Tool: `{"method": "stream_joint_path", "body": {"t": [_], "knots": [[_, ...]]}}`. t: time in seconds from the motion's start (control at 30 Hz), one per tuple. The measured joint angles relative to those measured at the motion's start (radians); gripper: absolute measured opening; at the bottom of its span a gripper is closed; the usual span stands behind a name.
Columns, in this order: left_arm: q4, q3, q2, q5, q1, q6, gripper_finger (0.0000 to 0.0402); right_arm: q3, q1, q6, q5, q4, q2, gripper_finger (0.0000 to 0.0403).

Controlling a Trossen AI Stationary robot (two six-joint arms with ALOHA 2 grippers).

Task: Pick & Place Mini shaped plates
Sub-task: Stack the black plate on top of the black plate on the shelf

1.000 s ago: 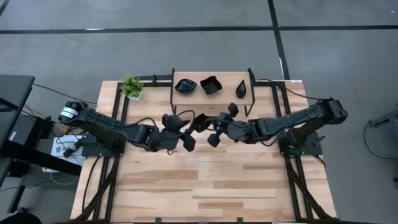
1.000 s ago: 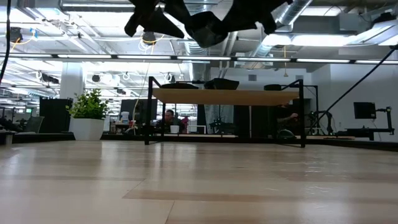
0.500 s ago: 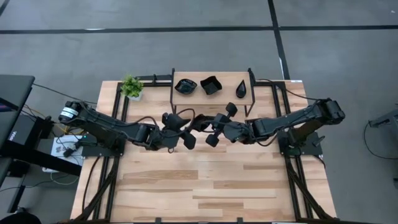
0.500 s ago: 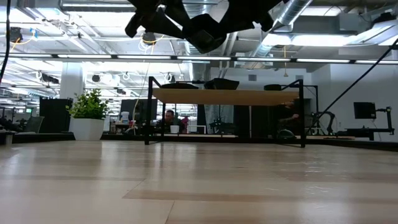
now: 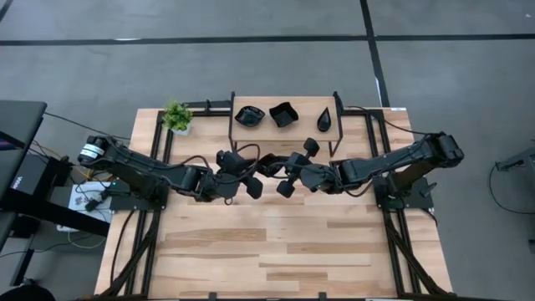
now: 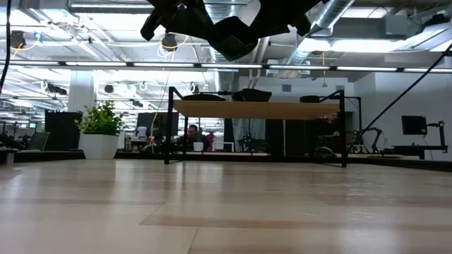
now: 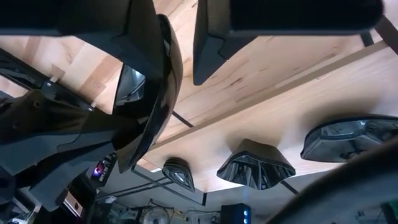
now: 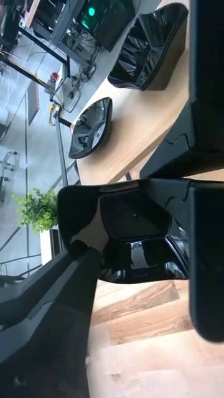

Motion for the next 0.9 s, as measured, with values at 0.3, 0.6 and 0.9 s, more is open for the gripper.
{"method": "stream_joint_path", "body": {"t": [0.3, 0.6, 0.9], "knots": [[0.046, -0.002, 0.000, -0.015, 0.000, 0.018, 0.0008, 0.000, -0.001, -0.009, -0.040, 0.058, -0.003, 0.0018], [0.069, 0.000, 0.000, 0.001, 0.008, 0.025, 0.0005, 0.055, 0.000, -0.051, -0.109, 0.011, -0.010, 0.0123], [0.058, 0.000, 0.000, -0.058, 0.008, 0.026, 0.0004, 0.143, 0.000, -0.083, 0.030, -0.271, -0.015, 0.0223]]}}
